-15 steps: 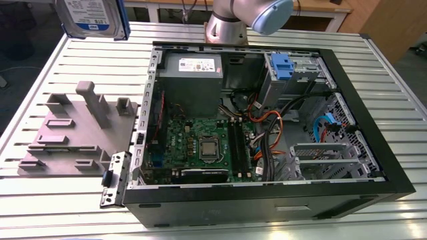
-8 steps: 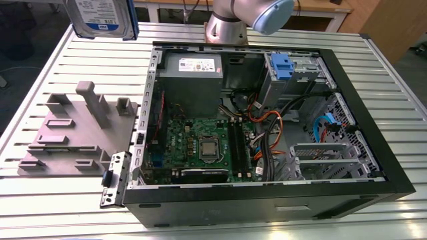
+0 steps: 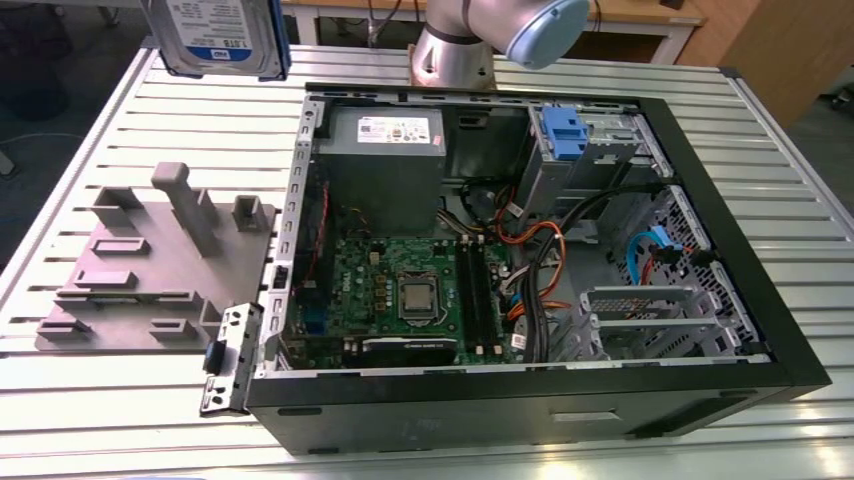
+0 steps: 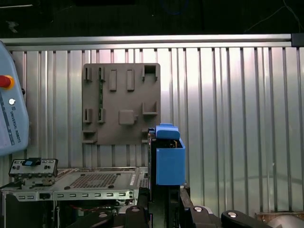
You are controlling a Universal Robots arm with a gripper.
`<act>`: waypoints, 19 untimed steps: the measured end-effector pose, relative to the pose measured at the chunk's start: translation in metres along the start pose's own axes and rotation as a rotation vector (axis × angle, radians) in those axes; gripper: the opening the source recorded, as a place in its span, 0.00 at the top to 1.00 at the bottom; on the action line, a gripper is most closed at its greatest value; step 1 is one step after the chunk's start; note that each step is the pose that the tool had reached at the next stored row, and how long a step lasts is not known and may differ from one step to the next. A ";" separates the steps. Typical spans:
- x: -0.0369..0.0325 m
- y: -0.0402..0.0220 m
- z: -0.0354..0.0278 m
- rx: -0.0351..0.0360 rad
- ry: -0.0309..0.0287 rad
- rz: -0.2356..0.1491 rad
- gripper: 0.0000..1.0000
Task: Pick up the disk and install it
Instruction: 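Pick up the disk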
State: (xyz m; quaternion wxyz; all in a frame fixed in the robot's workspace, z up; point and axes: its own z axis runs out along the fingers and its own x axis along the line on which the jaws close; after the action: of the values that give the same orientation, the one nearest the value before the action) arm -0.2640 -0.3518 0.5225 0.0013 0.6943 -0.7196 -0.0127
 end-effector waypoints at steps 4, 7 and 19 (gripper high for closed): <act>-0.0002 -0.0044 -0.0001 0.0000 0.0000 0.000 0.65; -0.0004 -0.0068 -0.0002 -0.0001 0.0001 0.000 0.65; -0.0004 -0.0073 -0.0002 0.0000 0.0000 0.000 0.65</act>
State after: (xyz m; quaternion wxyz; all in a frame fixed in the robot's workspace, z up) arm -0.2567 -0.3517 0.5225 0.0013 0.6943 -0.7195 -0.0127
